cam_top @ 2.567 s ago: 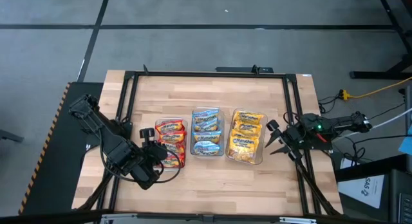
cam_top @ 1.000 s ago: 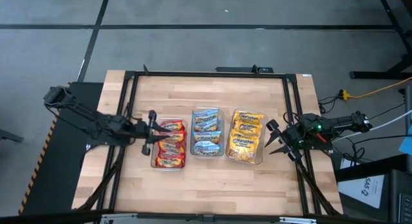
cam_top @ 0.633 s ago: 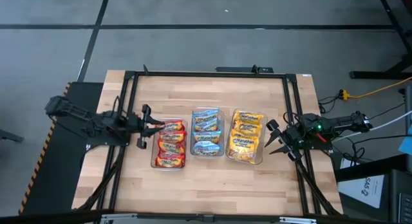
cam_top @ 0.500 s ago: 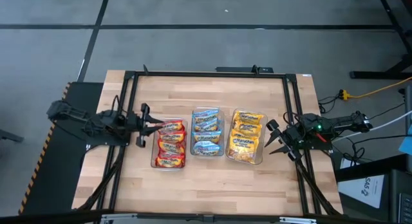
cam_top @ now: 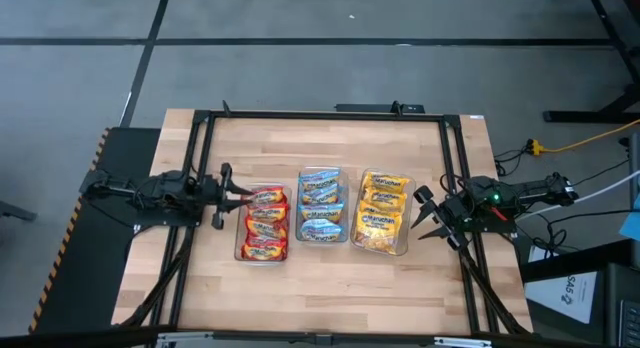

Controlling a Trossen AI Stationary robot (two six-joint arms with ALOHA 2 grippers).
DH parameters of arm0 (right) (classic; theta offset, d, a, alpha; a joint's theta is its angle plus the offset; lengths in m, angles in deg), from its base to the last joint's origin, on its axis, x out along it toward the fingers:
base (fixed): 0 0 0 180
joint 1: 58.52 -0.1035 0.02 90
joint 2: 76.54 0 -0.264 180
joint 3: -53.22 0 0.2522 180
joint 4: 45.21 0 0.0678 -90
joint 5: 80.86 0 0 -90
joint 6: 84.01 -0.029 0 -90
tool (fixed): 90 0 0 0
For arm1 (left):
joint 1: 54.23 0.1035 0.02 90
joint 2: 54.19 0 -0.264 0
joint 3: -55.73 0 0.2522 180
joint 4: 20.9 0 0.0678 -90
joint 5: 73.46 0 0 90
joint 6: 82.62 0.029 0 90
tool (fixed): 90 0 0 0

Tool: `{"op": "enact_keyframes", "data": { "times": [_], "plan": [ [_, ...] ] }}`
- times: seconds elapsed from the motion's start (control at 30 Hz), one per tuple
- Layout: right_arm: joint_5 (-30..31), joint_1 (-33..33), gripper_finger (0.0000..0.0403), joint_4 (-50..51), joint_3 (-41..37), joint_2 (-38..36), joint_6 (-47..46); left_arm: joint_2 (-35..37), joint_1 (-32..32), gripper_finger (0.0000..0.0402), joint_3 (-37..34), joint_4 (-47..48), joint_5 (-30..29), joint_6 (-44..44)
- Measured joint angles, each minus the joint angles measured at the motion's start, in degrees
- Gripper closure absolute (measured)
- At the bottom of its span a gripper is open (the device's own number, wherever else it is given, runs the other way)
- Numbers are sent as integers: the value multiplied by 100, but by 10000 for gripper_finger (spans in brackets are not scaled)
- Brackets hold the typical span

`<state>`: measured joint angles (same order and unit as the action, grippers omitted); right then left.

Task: Sort Maruchan noodles
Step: Return to Home Position

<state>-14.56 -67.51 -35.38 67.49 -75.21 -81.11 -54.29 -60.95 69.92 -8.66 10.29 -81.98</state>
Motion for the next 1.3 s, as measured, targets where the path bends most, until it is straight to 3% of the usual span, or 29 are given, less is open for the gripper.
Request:
{"op": "enact_keyframes", "data": {
  "times": [0.2,1.3],
  "plan": [
    [4,-1,246,0,0,0,0,-1,-7,312,2,72,726,16],
    [15,1,246,-1,0,0,0,-25,-4,312,2,88,530,-109]
  ]
}}
